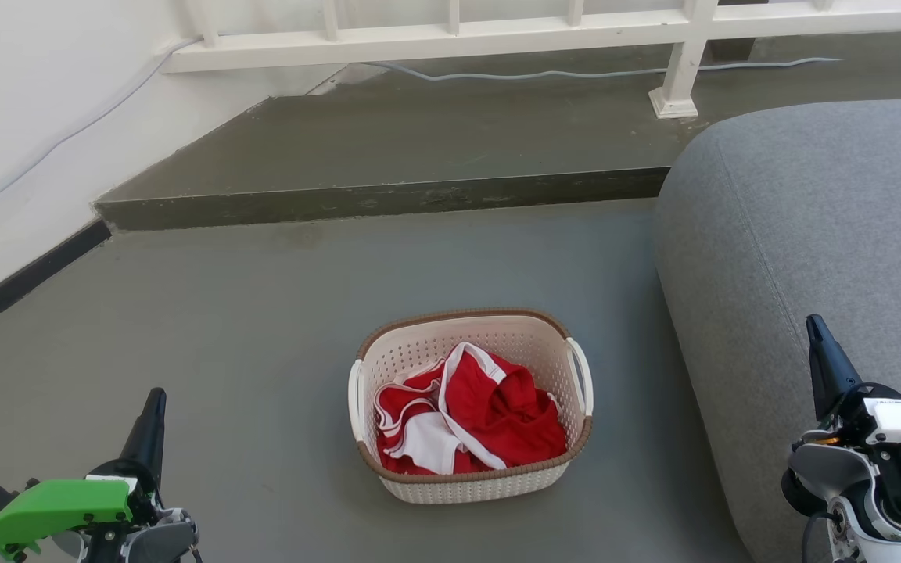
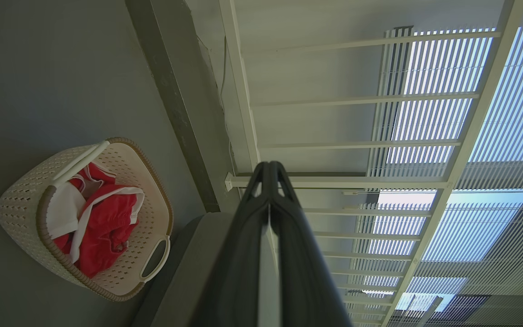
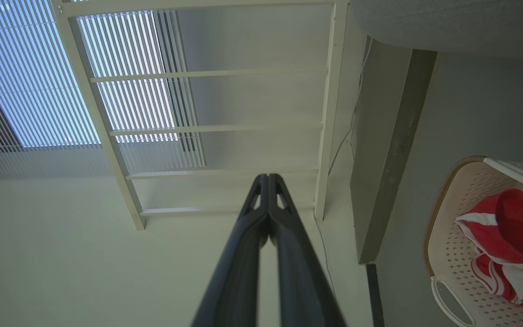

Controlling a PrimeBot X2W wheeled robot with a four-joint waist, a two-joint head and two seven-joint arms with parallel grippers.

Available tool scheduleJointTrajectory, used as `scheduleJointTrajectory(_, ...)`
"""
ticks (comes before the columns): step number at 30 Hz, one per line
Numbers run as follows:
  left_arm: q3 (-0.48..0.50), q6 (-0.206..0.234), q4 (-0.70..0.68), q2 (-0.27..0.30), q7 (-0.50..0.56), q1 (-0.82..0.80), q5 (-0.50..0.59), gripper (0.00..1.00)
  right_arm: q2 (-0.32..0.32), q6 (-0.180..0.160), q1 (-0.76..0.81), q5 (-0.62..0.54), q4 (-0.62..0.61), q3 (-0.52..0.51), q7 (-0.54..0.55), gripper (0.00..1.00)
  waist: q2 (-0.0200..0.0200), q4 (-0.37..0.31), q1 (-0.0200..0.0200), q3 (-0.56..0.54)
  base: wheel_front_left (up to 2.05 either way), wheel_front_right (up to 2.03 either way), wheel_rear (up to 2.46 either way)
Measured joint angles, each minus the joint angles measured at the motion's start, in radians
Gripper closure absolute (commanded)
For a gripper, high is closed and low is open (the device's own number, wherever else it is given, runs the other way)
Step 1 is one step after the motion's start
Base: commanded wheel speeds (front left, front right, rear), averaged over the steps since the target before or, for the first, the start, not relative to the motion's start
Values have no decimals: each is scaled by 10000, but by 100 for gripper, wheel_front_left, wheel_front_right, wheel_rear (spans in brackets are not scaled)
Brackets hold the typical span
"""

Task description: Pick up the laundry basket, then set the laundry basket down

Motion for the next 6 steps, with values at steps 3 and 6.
scheduleJointTrajectory(3,0,0,6,0,0,-2,0,100,2,0,-1,0,0,-4,0,100,0,0,0,0,0,0,0)
scheduleJointTrajectory(6,4,0,10,0,0,-4,0,100,2,0,-1,-2,0,-6,0,100,0,0,0,0,0,0,0)
